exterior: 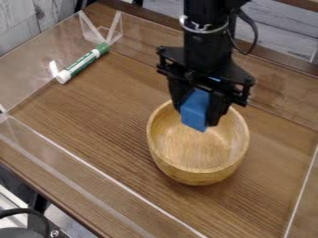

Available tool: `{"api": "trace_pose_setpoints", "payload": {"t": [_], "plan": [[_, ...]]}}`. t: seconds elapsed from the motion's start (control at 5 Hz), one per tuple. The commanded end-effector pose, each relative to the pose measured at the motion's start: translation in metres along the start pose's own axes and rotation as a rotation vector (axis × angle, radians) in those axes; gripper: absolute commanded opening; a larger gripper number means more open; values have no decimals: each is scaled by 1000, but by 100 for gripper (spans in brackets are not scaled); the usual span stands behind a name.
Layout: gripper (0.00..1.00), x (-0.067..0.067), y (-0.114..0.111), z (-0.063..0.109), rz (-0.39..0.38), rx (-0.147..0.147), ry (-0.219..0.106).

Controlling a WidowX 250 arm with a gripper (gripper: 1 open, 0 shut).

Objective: Put the blue block in the brown bowl

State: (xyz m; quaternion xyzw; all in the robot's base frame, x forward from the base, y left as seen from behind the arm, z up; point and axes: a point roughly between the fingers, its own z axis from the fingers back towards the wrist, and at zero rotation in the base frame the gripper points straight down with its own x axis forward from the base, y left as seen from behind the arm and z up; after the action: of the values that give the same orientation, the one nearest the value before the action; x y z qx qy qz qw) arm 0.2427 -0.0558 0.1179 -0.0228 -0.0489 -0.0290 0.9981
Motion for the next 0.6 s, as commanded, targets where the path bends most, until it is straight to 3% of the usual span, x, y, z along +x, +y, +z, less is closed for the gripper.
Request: {"api": "trace_pose_setpoints", "payload": {"t": [0.0, 0.2, 0.4], "plan": [[0, 4, -3, 9, -10, -3, -51], [0, 2, -3, 7, -12, -5, -50], [100, 1, -4, 5, -13, -8, -49]]}}
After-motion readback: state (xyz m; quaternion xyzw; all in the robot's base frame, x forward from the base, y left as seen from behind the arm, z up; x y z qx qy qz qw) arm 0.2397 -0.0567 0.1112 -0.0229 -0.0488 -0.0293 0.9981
